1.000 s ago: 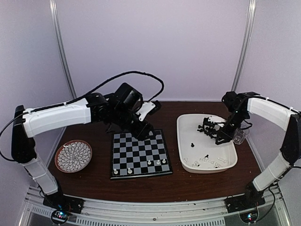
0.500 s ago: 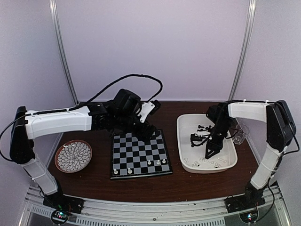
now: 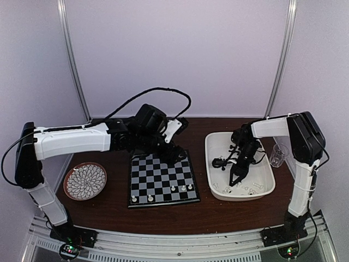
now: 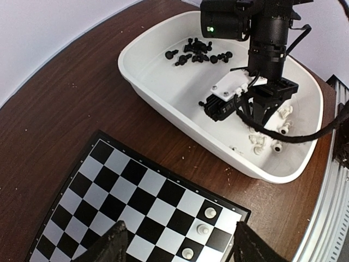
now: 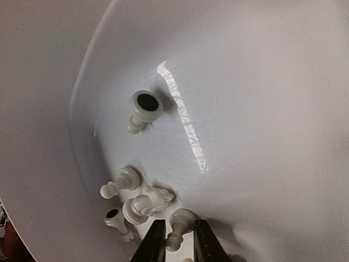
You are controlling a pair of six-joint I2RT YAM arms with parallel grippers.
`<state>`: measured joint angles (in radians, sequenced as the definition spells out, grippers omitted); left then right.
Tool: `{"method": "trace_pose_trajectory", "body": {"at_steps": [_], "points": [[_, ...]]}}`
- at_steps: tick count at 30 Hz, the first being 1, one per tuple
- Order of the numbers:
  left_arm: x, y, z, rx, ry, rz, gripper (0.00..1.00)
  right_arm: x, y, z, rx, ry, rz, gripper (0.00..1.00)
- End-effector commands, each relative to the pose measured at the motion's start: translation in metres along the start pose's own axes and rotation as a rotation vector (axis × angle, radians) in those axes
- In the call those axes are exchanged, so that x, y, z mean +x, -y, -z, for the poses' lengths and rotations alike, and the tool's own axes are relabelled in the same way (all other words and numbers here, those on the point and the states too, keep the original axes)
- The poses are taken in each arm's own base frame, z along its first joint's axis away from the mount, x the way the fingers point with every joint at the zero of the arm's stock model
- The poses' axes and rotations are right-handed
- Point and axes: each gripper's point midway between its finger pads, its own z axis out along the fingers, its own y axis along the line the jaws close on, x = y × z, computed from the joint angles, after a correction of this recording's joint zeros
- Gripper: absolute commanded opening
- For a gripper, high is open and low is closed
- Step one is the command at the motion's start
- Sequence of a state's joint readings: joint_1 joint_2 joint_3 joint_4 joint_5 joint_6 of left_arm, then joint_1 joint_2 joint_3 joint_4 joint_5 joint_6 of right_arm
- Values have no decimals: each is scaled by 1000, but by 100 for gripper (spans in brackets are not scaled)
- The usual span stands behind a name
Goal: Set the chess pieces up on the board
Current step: Pick up the pawn from the storage box.
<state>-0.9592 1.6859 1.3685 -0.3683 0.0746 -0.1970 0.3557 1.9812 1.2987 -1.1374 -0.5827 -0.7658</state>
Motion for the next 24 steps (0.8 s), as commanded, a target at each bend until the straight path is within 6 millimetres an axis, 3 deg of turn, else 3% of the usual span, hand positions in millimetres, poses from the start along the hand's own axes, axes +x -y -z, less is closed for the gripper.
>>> {"method": "trace_pose_trajectory", "body": {"at_steps": [1, 5, 8, 16, 24], "points": [[-14, 5, 1, 26, 32, 9, 66, -9, -1, 5, -8, 25, -7, 9], [-14, 6, 1, 38, 33, 13, 66, -13, -6, 28, 31, 71, -1, 5], [-14, 11, -1, 65, 41, 18, 66, -20, -16, 61, 69, 145, 10, 6], [-24, 41, -4, 219, 143, 18, 62, -53, -71, 133, 76, 417, 95, 7], [-70, 84, 7, 319, 379, -49, 57, -80, -121, 180, -11, 640, 175, 8]]}}
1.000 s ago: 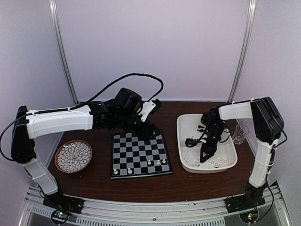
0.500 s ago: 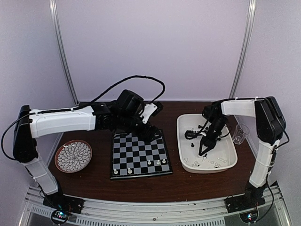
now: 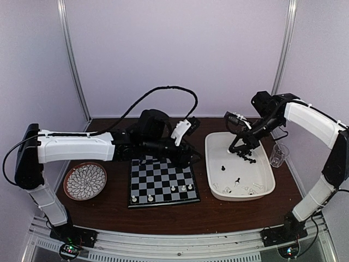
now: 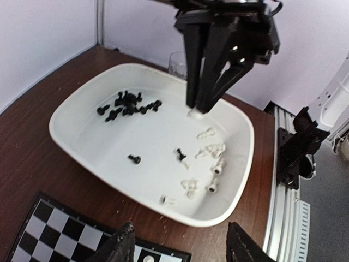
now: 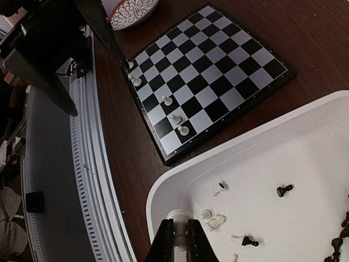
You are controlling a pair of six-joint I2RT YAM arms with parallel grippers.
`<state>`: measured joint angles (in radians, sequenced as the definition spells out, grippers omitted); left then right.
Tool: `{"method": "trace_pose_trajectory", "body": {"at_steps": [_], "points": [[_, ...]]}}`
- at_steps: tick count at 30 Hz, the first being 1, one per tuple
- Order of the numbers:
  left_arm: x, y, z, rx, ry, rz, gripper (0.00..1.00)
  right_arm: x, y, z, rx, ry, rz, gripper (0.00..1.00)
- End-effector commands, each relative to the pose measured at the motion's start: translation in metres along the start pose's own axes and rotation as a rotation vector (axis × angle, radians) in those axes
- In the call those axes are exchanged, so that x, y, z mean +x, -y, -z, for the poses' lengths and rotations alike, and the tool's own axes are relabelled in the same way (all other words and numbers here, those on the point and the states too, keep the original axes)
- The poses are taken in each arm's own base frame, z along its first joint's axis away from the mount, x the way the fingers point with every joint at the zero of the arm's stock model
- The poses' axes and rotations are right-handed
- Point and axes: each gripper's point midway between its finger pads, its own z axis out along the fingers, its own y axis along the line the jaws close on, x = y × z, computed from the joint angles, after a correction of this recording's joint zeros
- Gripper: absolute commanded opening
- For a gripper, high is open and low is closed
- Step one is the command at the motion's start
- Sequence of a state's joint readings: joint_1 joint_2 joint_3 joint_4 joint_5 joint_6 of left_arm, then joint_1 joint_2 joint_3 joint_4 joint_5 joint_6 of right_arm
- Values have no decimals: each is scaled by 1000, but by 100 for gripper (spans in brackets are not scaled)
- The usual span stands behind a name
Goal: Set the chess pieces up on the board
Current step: Place the pawn at e2.
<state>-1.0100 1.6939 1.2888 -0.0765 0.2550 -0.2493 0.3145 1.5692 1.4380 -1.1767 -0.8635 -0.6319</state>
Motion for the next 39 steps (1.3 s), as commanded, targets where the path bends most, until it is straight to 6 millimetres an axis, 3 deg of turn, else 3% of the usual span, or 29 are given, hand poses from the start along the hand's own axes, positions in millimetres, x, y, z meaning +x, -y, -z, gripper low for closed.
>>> {"method": "trace_pose_trajectory", "body": {"at_steps": [1, 6, 11, 15, 21, 24, 27, 29, 34, 39], "points": [[-49, 27, -5, 86, 203, -56, 57, -35, -31, 17, -88, 138, 25, 8], [-56, 32, -15, 106, 208, -35, 57, -36, -37, 11, -28, 78, 63, 8], [-49, 6, 21, -87, 209, -36, 57, -25, -33, -14, 115, -120, 180, 8], [-31, -36, 75, -372, 130, -23, 58, -32, -39, -40, 176, -257, 307, 8], [26, -109, 180, -768, 62, 144, 61, -49, -54, -106, 167, -417, 461, 8], [56, -131, 229, -899, 61, 216, 62, -57, -63, -142, 157, -490, 523, 7], [65, -141, 261, -967, 126, 228, 64, -67, -70, -175, 163, -540, 584, 7], [65, -142, 274, -995, 146, 208, 64, -73, -75, -195, 174, -561, 624, 7], [66, -140, 286, -1018, 126, 186, 64, -56, -74, -240, 194, -637, 701, 7], [71, -138, 290, -1016, 148, 191, 64, -45, -74, -263, 196, -671, 709, 7]]}}
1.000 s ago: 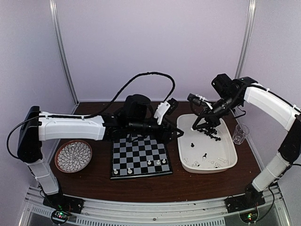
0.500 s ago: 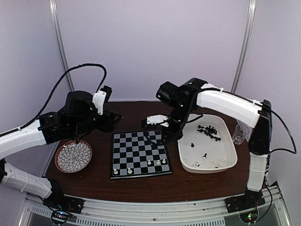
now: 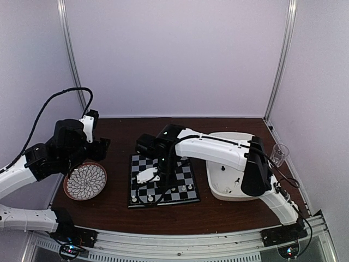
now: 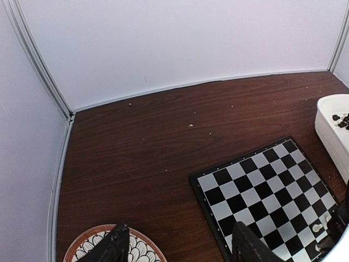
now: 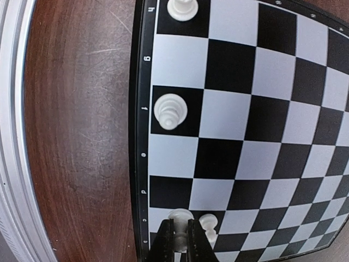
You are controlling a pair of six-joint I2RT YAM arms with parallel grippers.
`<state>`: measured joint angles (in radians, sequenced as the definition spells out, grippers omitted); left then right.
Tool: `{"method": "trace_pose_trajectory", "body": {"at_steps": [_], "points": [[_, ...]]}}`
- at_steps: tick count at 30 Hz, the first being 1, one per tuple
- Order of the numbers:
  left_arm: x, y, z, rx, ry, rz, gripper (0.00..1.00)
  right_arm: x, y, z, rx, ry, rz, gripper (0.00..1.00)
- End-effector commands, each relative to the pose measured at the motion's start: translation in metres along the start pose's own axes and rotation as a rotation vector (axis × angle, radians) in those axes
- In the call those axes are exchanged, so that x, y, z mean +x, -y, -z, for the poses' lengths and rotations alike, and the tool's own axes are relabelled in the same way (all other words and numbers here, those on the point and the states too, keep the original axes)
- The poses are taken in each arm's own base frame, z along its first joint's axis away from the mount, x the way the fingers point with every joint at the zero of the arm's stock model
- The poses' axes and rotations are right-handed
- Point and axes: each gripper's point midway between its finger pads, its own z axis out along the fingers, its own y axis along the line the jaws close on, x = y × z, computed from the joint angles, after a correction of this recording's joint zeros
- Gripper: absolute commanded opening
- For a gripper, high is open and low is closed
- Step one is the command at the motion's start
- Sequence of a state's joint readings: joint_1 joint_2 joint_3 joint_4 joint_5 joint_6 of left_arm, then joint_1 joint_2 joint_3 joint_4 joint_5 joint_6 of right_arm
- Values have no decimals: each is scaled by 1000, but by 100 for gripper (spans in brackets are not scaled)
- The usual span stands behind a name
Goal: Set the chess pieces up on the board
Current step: Place the pawn at e2.
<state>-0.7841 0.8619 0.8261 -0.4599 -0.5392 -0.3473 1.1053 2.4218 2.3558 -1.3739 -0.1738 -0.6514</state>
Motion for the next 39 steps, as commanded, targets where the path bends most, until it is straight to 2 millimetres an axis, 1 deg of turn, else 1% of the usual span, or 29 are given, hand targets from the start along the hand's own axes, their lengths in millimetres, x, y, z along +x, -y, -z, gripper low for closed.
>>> {"method": "trace_pose_trajectory", "body": {"at_steps": [1, 5, 12, 15, 19, 24, 27, 29, 34, 37, 39], "points": [[2, -9, 3, -28, 17, 1, 64, 3, 8, -10, 43, -52, 7, 7], [5, -8, 3, -17, 12, 3, 64, 5, 13, -22, 67, -85, 4, 7], [9, -2, -1, 6, 0, 14, 64, 8, 20, -33, 86, -106, 3, 7], [11, 1, -3, 15, -8, 16, 64, 7, 22, -35, 93, -102, 2, 8], [13, 3, -4, 23, -15, 17, 64, 5, 23, -37, 97, -96, -2, 13], [14, 4, -5, 25, -20, 15, 64, 7, 25, -40, 92, -100, -13, 15], [14, 5, -5, 31, -21, 18, 64, 9, 27, -40, 93, -100, -21, 18], [15, 5, -5, 30, -23, 17, 64, 9, 28, -40, 91, -97, -26, 20], [16, 6, -6, 35, -29, 17, 64, 10, 30, -34, 99, -90, -35, 24], [17, 7, -7, 36, -31, 17, 64, 8, 27, -20, 89, -66, -36, 26], [16, 7, -7, 36, -29, 19, 64, 2, 22, -2, 81, -23, -36, 28]]}}
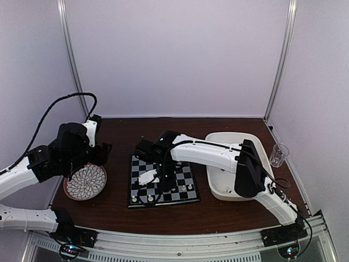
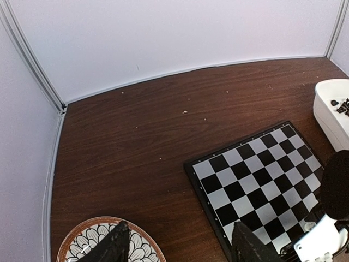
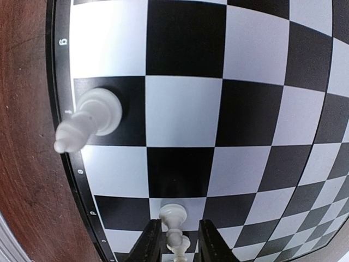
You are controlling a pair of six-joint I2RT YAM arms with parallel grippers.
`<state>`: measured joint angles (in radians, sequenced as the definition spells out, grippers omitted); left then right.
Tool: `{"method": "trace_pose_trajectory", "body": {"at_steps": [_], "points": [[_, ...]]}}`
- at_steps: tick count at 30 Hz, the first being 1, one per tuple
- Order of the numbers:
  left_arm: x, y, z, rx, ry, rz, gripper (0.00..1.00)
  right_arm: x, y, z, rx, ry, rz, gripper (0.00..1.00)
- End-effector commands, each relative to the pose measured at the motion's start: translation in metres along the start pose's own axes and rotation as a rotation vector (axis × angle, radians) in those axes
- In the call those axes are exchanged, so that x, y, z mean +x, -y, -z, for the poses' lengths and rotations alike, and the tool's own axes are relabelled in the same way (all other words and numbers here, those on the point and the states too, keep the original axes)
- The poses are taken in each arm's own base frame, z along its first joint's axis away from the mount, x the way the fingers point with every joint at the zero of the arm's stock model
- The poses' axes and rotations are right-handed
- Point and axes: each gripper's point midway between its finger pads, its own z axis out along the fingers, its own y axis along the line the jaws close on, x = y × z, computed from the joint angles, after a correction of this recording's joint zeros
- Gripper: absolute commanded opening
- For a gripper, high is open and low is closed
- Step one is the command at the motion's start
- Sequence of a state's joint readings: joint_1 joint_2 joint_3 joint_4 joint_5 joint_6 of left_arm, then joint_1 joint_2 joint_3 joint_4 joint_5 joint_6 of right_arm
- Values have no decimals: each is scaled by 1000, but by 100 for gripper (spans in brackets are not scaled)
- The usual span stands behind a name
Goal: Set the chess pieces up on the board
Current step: Place the pawn at e2, then pick up the chess pile from the storage box.
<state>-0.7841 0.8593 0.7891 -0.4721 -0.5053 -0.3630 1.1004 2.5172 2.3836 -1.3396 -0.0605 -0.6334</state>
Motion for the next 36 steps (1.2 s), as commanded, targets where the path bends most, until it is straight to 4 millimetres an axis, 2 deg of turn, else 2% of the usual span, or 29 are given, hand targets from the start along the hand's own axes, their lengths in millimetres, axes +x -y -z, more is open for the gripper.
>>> {"method": "trace_pose_trajectory", "body": {"at_steps": [1, 5, 8, 11, 13, 16, 20, 23, 27, 30, 32, 34, 36], "points": [[-4, 3, -3, 11, 18, 26, 64, -7, 1, 47, 3, 96, -18, 29], [-6, 5, -5, 14, 14, 24, 64, -11, -5, 100, 11, 209, -17, 34], [-10, 10, -8, 27, 4, 16, 65, -2, -11, 130, -3, 261, -23, 34], [-13, 19, -12, 60, -8, 5, 65, 23, -15, 148, -40, 284, -59, 34], [-18, 28, -14, 97, -4, -6, 65, 49, -11, 150, -37, 270, -96, 33], [-24, 41, -16, 156, 9, -19, 64, 103, 6, 145, -14, 234, -210, 31], [-34, 61, -24, 225, 0, -25, 64, 177, 13, 133, -8, 178, -374, 27], [-36, 79, -34, 280, -34, -36, 61, 230, 8, 111, -12, 119, -493, 25], [-44, 103, -44, 361, -49, -30, 58, 286, 2, 88, -24, 66, -627, 24], [-52, 121, -46, 437, -25, -19, 58, 314, -3, 69, -54, 57, -701, 24], [-52, 132, -50, 477, -31, -26, 57, 322, -6, 58, -80, 71, -740, 24], [-51, 139, -58, 485, -56, -33, 57, 325, -10, 46, -113, 73, -766, 23], [-53, 145, -63, 492, -76, -38, 57, 318, -14, 38, -161, 99, -785, 23]]}}
